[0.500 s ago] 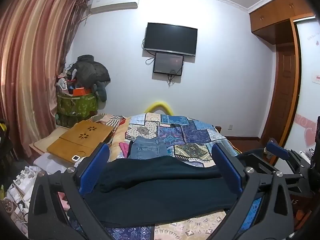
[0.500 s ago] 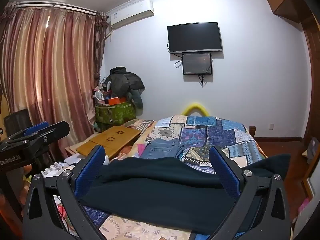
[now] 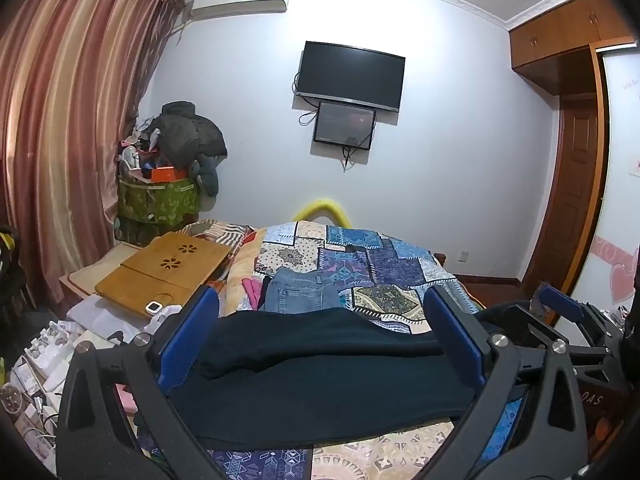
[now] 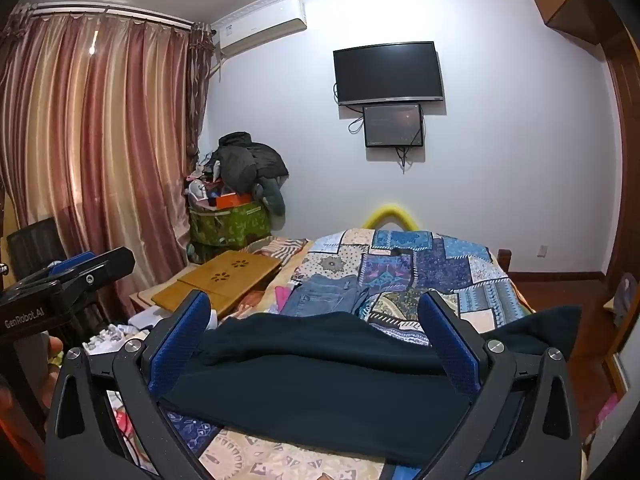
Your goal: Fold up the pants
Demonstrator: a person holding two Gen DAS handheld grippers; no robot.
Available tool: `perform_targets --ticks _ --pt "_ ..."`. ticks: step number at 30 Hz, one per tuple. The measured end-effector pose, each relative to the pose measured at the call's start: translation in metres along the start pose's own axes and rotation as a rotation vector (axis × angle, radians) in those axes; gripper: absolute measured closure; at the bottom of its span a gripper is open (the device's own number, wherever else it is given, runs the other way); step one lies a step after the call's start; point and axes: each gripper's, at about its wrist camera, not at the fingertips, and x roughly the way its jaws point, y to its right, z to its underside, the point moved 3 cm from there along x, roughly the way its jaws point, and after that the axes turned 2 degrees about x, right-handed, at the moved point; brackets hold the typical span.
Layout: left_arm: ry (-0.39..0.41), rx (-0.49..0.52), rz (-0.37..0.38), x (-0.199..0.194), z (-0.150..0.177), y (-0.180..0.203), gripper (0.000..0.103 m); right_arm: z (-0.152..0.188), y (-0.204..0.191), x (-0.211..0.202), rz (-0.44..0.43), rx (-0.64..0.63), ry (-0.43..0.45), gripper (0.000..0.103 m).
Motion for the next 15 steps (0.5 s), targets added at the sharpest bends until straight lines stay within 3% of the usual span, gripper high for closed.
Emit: perform_targets --ticks 15 --pt "0.000 -0.011 -0.002 -0.0002 0.0000 -0.0014 0.000 -0.0002 0.0001 0.0039 0.013 -0.009 -0.001 0.000"
